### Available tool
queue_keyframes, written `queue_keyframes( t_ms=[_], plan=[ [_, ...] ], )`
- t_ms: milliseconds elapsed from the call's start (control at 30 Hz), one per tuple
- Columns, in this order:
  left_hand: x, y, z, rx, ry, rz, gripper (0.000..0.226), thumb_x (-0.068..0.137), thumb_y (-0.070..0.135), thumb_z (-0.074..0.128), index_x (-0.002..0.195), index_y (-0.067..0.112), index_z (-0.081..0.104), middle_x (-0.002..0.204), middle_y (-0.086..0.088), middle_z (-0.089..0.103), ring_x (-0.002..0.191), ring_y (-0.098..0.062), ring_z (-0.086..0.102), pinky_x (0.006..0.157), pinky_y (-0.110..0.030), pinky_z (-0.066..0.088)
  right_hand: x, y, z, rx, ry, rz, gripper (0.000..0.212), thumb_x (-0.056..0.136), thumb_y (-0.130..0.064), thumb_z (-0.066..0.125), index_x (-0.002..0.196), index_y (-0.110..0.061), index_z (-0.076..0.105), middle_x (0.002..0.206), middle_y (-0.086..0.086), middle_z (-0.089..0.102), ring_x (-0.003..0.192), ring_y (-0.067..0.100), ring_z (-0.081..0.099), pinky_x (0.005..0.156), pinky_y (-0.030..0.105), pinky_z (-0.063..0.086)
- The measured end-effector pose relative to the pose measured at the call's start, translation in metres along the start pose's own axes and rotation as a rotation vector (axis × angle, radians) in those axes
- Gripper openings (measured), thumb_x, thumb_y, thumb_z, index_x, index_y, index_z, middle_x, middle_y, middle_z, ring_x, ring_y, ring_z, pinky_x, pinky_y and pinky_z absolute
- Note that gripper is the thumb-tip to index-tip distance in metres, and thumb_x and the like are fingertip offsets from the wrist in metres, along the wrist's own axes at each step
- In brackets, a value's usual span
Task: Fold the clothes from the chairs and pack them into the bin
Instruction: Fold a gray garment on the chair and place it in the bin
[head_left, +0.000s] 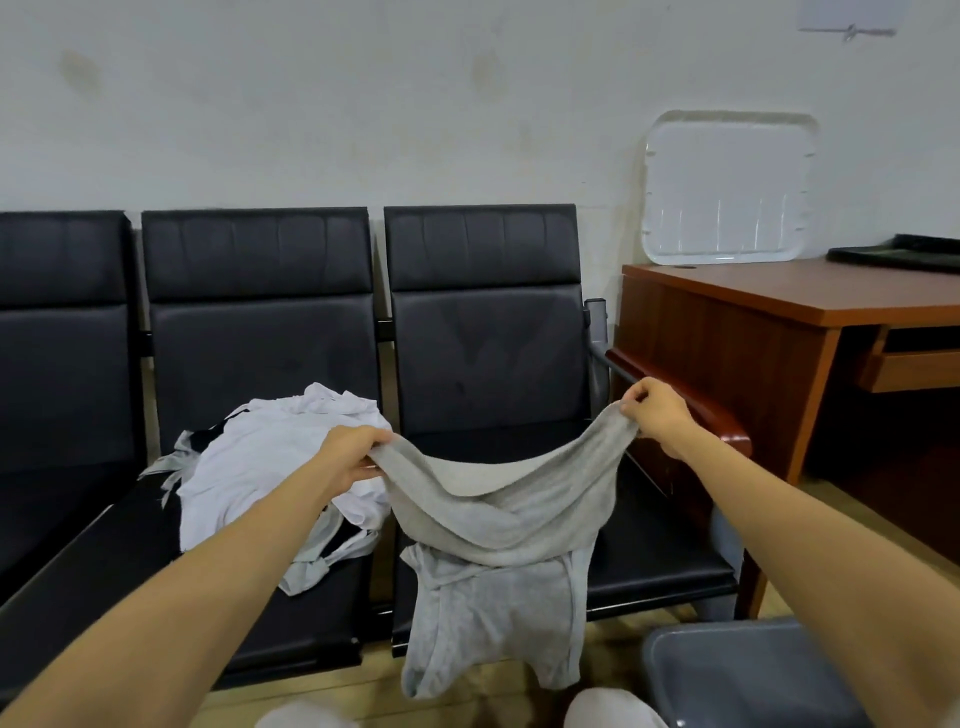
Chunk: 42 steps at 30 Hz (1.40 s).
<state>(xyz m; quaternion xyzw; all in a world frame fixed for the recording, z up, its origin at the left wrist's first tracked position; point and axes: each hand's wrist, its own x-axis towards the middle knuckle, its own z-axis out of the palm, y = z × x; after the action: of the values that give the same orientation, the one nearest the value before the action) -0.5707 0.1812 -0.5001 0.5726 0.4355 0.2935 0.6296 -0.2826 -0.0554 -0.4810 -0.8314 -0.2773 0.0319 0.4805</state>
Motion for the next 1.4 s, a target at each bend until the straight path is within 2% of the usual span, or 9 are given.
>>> queue_keyframes(
  t_ms=[200,300,433,567,667,800,900,1033,1400],
  plan=[
    [0.011,0.017,-0.006,-0.286,0.12,0.234,0.014,0.099,0.011,0.049,0.089,0.003,0.055,0.088,-0.012,0.062,0.077,-0.019,0.064,0.067,-0.026,0.054,-0.004,-0.002,-0.009,-0.645,-0.453,-0.13,0.017,0.087,-0.008,0.065,0.103,-0.007,0.069,0.105,0.005,0.066,0.094,0.017,0.06,0.078,0.022,0.048],
    [0.02,0.025,-0.017,-0.46,0.279,0.307,0.008,0.1,0.011,0.043,0.101,0.005,0.048,0.096,-0.015,0.058,0.071,-0.016,0.061,0.058,-0.021,0.054,-0.001,0.005,-0.019,-0.865,-0.288,-0.125,0.027,0.093,-0.004,0.053,0.118,-0.005,0.061,0.116,0.011,0.061,0.104,0.025,0.06,0.089,0.029,0.05],
    [0.021,0.025,-0.019,-0.417,0.159,0.241,0.015,0.101,0.004,0.037,0.103,0.0,0.052,0.1,-0.018,0.057,0.079,-0.024,0.061,0.074,-0.03,0.057,-0.004,-0.011,-0.033,0.046,-0.261,0.218,0.02,0.097,0.002,0.042,0.114,0.001,0.053,0.09,0.013,0.062,0.071,0.021,0.064,0.054,0.023,0.056],
    [0.003,0.027,-0.002,-0.431,0.03,0.163,0.018,0.099,-0.008,0.035,0.095,0.004,0.049,0.093,-0.015,0.056,0.098,-0.033,0.058,0.1,-0.043,0.045,-0.01,-0.034,-0.028,0.602,-0.198,0.264,0.024,0.099,0.001,0.04,0.111,-0.002,0.06,0.106,0.017,0.063,0.09,0.027,0.065,0.087,0.039,0.054],
    [-0.004,0.034,0.002,-0.549,0.099,0.31,0.02,0.1,-0.005,0.034,0.103,0.004,0.052,0.105,-0.016,0.057,0.09,-0.022,0.062,0.102,-0.041,0.045,-0.01,-0.043,-0.023,0.802,-0.036,0.148,0.027,0.099,-0.001,0.04,0.11,-0.01,0.063,0.103,0.007,0.065,0.096,0.019,0.063,0.09,0.039,0.05],
    [-0.009,0.035,0.005,-0.45,0.003,0.286,0.041,0.1,-0.005,0.033,0.141,0.0,0.038,0.122,-0.014,0.057,0.114,-0.027,0.056,0.099,-0.041,0.042,-0.008,-0.042,-0.018,0.705,-0.089,0.182,0.03,0.096,0.0,0.045,0.117,-0.012,0.062,0.106,0.006,0.064,0.104,0.023,0.059,0.089,0.04,0.046],
    [-0.007,0.038,0.014,-0.407,-0.066,0.229,0.038,0.102,0.005,0.037,0.139,0.009,0.043,0.111,-0.006,0.06,0.106,-0.02,0.056,0.09,-0.04,0.043,-0.001,-0.046,-0.013,0.746,-0.109,0.113,0.035,0.098,-0.001,0.042,0.124,-0.017,0.059,0.126,0.007,0.057,0.12,0.025,0.051,0.097,0.045,0.045],
    [0.018,0.043,0.028,-0.457,-0.132,0.239,0.041,0.104,0.012,0.035,0.145,0.017,0.036,0.136,-0.005,0.051,0.125,-0.022,0.049,0.101,-0.054,0.041,0.024,-0.045,0.001,0.713,-0.105,0.044,0.038,0.101,-0.009,0.042,0.133,-0.024,0.054,0.142,0.005,0.046,0.13,0.026,0.043,0.104,0.05,0.042],
    [0.203,0.047,0.09,-0.642,-0.051,0.14,0.046,0.104,0.006,0.034,0.149,0.011,0.027,0.135,-0.009,0.046,0.124,-0.03,0.051,0.092,-0.049,0.046,0.175,0.006,0.084,0.596,-0.107,0.124,0.054,0.098,-0.01,0.049,0.147,-0.026,0.034,0.152,0.003,0.034,0.132,0.023,0.04,0.089,0.036,0.041]
  ],
)
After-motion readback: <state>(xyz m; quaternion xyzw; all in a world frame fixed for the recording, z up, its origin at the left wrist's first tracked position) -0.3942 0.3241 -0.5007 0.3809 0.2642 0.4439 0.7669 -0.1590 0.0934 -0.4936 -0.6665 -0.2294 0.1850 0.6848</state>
